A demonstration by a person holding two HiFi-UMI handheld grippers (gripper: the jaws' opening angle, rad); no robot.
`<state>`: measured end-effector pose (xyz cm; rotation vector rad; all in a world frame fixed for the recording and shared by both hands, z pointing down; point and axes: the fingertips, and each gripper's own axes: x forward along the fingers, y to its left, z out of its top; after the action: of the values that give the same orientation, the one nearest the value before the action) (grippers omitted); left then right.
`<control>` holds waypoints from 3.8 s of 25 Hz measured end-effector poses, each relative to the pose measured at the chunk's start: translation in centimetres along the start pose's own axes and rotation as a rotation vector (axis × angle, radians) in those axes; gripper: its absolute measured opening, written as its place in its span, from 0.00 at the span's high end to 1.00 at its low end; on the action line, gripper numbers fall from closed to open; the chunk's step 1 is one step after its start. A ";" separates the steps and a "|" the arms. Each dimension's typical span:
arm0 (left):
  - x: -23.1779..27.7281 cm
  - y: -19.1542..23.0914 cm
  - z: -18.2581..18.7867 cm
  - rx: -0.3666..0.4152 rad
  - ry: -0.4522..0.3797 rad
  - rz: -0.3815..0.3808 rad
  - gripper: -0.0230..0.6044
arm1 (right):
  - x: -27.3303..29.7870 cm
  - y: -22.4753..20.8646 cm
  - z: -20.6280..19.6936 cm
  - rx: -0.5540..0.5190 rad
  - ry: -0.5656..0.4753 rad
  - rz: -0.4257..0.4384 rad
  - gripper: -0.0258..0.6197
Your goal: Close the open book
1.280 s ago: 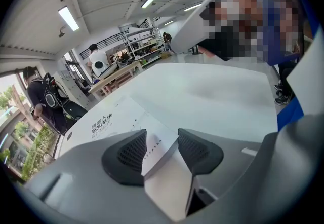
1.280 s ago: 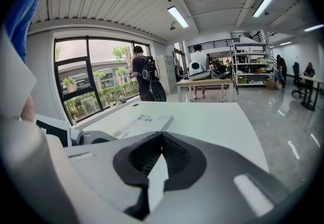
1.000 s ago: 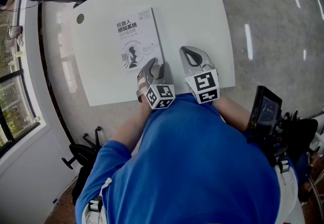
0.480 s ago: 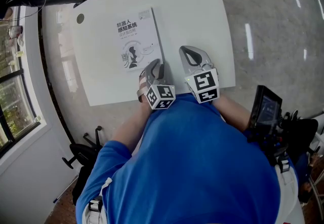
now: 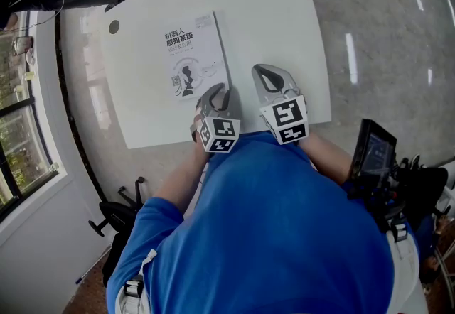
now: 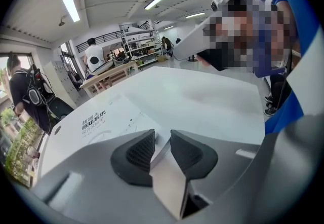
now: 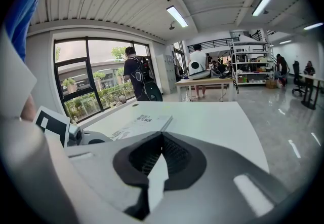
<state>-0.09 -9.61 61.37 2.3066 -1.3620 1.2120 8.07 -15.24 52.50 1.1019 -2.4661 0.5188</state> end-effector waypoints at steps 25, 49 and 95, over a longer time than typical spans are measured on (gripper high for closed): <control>-2.4 1.7 3.3 -0.078 -0.069 -0.021 0.89 | 2.1 3.9 -5.2 -0.084 0.204 0.150 0.96; -8.3 8.0 1.6 -0.254 -0.213 -0.076 0.90 | 8.1 12.1 -9.8 -0.367 0.515 0.193 0.96; -8.8 12.4 1.1 -0.662 -0.381 -0.249 0.90 | 8.5 9.2 -11.3 -0.415 0.603 0.117 0.96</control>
<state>-11.56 -11.46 51.45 2.1619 -1.2701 0.1902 -1.96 -9.34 64.75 0.5349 -1.9812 0.2912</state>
